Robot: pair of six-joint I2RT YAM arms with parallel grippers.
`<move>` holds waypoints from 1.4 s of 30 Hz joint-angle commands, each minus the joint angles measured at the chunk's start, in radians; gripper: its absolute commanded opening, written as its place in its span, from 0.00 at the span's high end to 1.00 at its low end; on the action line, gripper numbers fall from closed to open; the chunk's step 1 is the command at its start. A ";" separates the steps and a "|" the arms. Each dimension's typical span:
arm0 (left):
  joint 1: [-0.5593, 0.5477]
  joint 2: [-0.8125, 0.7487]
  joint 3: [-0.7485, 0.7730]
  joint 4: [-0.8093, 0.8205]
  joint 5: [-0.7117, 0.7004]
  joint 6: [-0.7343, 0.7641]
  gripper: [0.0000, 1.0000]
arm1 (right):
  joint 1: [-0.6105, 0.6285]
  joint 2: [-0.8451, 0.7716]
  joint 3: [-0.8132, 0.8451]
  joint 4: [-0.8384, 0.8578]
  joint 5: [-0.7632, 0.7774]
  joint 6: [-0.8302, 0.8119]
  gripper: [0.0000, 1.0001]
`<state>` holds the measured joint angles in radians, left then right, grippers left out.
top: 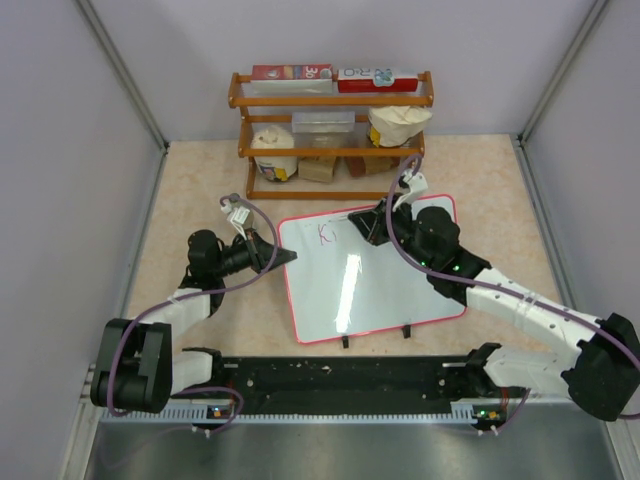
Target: Write a sentence on the whiteboard
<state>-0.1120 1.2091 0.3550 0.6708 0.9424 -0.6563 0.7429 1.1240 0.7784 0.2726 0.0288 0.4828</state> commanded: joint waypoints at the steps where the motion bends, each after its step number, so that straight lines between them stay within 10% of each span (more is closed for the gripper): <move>1: -0.008 0.026 -0.021 -0.033 -0.123 0.208 1.00 | -0.011 -0.003 0.016 0.019 0.019 -0.006 1.00; 42: -0.008 0.027 -0.021 -0.036 -0.123 0.210 1.00 | -0.023 -0.073 -0.073 0.030 0.030 0.016 1.00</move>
<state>-0.1120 1.2137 0.3550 0.6724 0.9424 -0.6563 0.7300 1.0275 0.6933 0.2642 0.0601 0.5003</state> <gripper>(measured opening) 0.078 0.144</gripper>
